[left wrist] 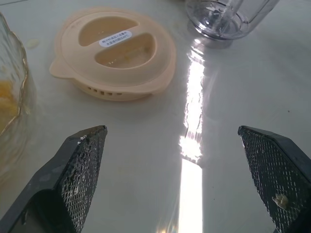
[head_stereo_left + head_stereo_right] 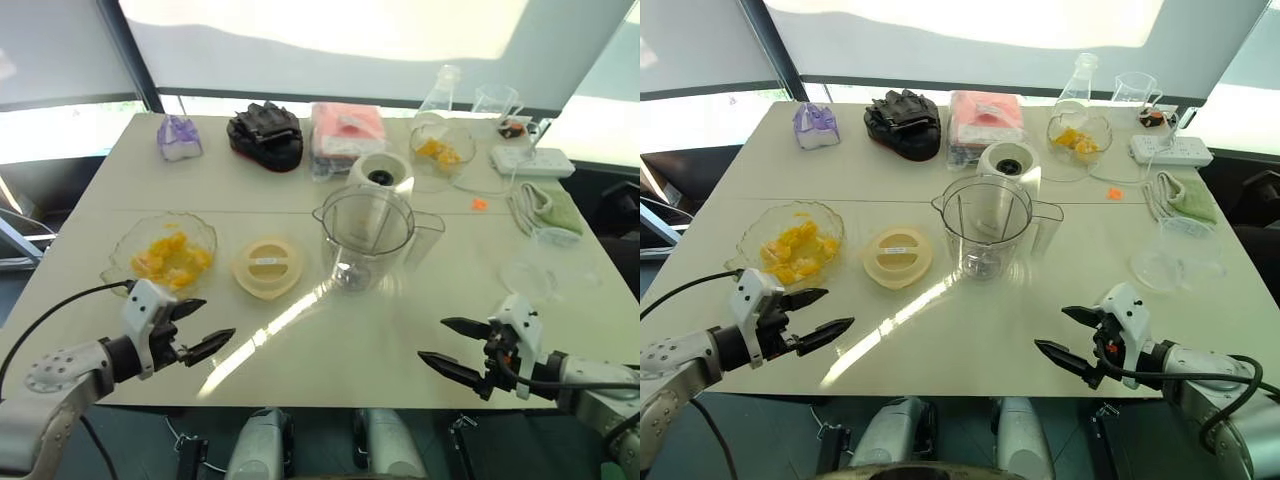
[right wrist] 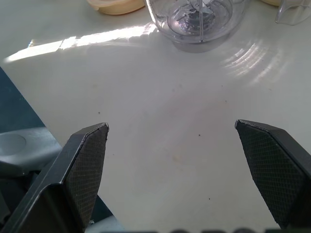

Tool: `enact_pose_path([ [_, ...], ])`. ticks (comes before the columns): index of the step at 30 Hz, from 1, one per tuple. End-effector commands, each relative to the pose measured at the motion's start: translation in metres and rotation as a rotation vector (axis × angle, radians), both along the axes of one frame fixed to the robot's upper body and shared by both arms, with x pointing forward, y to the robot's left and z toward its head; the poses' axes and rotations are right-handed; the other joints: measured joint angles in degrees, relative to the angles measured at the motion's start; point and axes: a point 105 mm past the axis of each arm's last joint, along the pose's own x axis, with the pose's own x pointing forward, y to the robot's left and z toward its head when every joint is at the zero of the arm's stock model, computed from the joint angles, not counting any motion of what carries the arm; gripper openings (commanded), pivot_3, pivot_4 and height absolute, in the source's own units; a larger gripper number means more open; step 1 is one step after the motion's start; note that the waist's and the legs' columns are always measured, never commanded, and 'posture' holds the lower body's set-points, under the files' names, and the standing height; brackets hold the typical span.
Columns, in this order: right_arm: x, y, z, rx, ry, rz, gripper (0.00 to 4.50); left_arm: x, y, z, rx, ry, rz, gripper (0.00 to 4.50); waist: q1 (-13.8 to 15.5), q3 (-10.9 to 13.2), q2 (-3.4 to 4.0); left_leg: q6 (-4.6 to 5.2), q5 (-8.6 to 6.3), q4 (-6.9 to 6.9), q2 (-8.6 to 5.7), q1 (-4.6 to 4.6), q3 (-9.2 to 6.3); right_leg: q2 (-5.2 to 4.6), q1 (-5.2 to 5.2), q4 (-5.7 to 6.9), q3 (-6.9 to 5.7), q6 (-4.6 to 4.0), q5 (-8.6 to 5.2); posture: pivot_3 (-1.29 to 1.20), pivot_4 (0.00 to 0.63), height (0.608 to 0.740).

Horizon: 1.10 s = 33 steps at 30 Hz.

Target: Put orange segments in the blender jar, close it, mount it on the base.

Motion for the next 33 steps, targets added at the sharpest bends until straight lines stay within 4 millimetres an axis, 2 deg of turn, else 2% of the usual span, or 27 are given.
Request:
enact_pose_path([
  [1, 0.002, 0.004, 0.007, 0.004, -0.025, 0.025, 4.40, -0.001, -0.003, 0.009, -0.001, -0.038, -0.008, 4.50, 0.05, 0.00, 0.00, 0.00, 0.00, 0.00, 0.00, 0.00, 0.00, 0.00, 0.00, 0.00, 0.00, 0.00, 0.00, 0.00, 0.150, 0.740],
  [19, 0.005, 0.007, 0.007, 0.004, -0.033, 0.027, 4.40, 0.009, 0.001, 0.016, -0.016, -0.079, 0.033, 4.50, 0.10, 0.01, -0.01, 0.00, 0.00, 0.00, 0.00, -0.02, -0.03, -0.01, 0.01, -0.03, -0.03, 0.00, 0.00, 0.00, 0.150, 0.740],
  [25, 0.009, 0.009, 0.011, 0.007, -0.049, 0.023, 4.40, 0.011, 0.012, 0.018, 0.014, -0.088, 0.044, 4.50, 0.07, 0.01, -0.02, 0.00, 0.00, 0.00, 0.00, -0.02, -0.04, -0.01, 0.00, -0.03, -0.05, 0.00, 0.00, 0.00, 0.150, 0.740],
  [27, 0.006, 0.011, 0.013, 0.001, -0.050, 0.030, 4.40, 0.011, 0.012, 0.021, 0.026, -0.091, 0.013, 4.50, 0.07, 0.02, -0.03, 0.00, 0.00, -0.01, 0.00, -0.03, -0.07, -0.01, 0.00, -0.03, -0.08, 0.00, 0.00, 0.00, 0.150, 0.740],
  [30, 0.004, 0.009, 0.024, -0.046, -0.067, 0.056, 4.40, 0.022, 0.012, 0.038, 0.184, -0.193, -0.110, 4.50, 0.34, 0.04, -0.02, -0.01, 0.00, -0.01, 0.00, -0.06, -0.11, -0.02, -0.02, -0.04, -0.12, -0.01, 0.00, 0.00, 0.150, 0.740],
  [33, 0.000, 0.006, 0.046, -0.090, -0.096, 0.102, 4.40, 0.036, 0.014, 0.062, 0.232, -0.206, -0.217, 4.50, 0.27, 0.07, 0.03, -0.10, -0.04, 0.01, -0.01, -0.06, -0.16, -0.06, -0.03, -0.13, -0.21, -0.02, 0.00, 0.00, 0.150, 0.740],
])
